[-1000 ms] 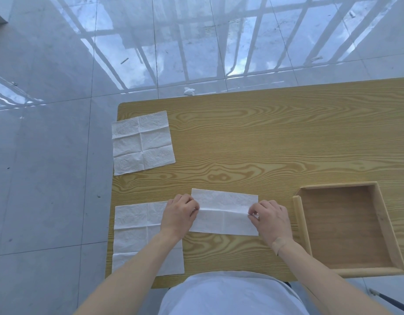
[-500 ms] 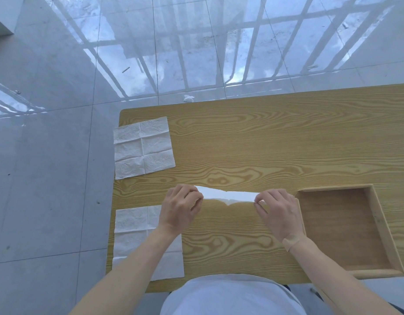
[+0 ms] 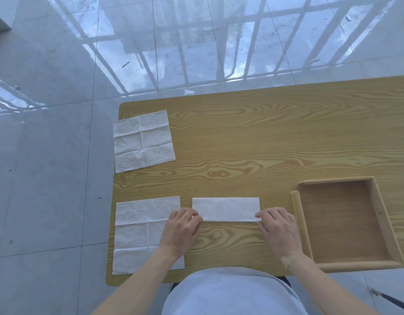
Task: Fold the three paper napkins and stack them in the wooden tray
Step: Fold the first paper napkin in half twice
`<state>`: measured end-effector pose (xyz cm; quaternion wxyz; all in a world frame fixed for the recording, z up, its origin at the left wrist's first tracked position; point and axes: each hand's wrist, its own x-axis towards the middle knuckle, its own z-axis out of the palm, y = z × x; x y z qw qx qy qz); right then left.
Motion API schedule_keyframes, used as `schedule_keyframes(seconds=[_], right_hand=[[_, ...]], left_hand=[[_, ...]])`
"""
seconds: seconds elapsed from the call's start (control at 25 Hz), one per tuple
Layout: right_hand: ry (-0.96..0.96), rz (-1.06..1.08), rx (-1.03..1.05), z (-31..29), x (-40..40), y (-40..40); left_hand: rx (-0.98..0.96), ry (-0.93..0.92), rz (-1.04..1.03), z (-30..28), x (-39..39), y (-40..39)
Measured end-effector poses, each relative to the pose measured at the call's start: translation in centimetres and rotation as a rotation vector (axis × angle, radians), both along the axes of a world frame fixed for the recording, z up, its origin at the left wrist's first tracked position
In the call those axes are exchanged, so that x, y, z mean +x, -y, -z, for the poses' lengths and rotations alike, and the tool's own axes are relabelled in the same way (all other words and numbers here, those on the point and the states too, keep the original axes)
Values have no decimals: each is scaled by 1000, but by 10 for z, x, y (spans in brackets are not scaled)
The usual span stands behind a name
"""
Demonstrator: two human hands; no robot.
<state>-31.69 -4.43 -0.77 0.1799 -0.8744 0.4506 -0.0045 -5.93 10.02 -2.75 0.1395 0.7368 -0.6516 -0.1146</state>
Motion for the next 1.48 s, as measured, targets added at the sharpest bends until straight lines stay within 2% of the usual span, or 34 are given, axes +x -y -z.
schedule_keyframes(seconds=[0.16,0.36,0.56,0.84,1.0,1.16,1.48], right_hand=[[-6,-109,-81,3,22,-10],[-217,-219,58,16,57,-24],[-297,-291,72,46,47,-22],[-293,-73,60,57,12,-16],[-296,-70,60,57,3,-13],[-289,-41,92,53,2,-13],[-353,123,253,43,-28,-45]], left_hand=[[79,5,26,-1,-23,14],[306,45,45,8,-57,30],[404,70,26,25,-60,29],[452,66,-72,27,-43,19],[505,79,-79,24,-30,13],[503,90,-61,18,-30,16],[286,-42,-143,1,14,28]])
